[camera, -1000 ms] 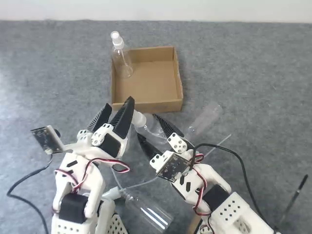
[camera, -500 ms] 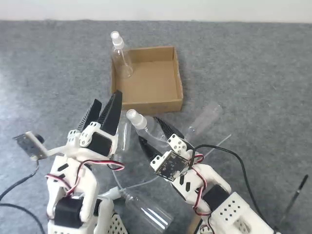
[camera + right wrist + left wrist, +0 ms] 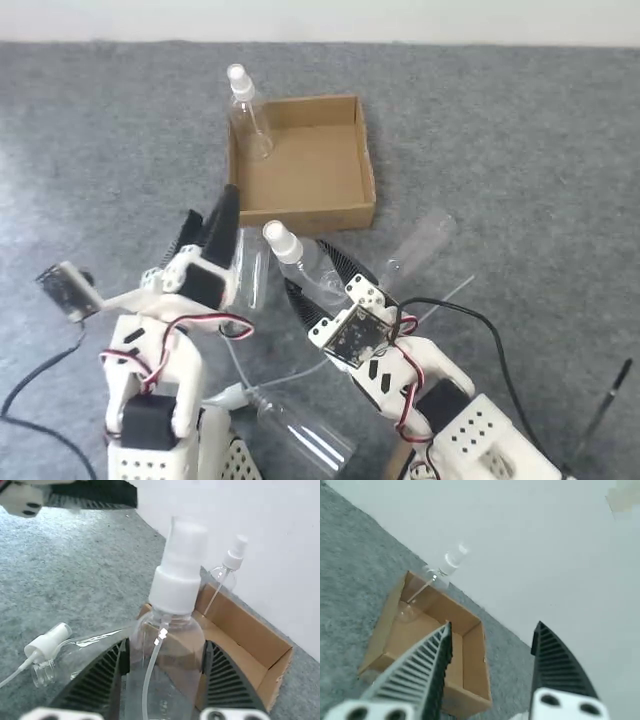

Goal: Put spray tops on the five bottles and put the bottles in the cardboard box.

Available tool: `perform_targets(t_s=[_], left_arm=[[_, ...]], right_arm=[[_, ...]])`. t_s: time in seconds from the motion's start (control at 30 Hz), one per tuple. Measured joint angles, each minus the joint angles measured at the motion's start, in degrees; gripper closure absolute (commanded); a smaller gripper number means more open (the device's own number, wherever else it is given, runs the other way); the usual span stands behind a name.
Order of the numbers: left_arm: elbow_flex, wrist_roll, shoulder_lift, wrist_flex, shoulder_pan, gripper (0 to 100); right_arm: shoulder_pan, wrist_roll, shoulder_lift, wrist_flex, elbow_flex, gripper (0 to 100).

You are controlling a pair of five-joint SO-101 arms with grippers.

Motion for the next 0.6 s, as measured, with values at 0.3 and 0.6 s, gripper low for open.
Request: perform_targets(t_s=[0.3, 0.6], left_arm=[[3.1, 1.5, 0.0, 0.0, -0.4, 76], [5.3, 0.1, 0.0, 0.0, 5.5, 76]], right_arm=[[0.0, -2.7, 0.0, 0.0, 0.0, 90.5], [2.8, -7.4, -9.8, 5.5, 0.0, 90.5]])
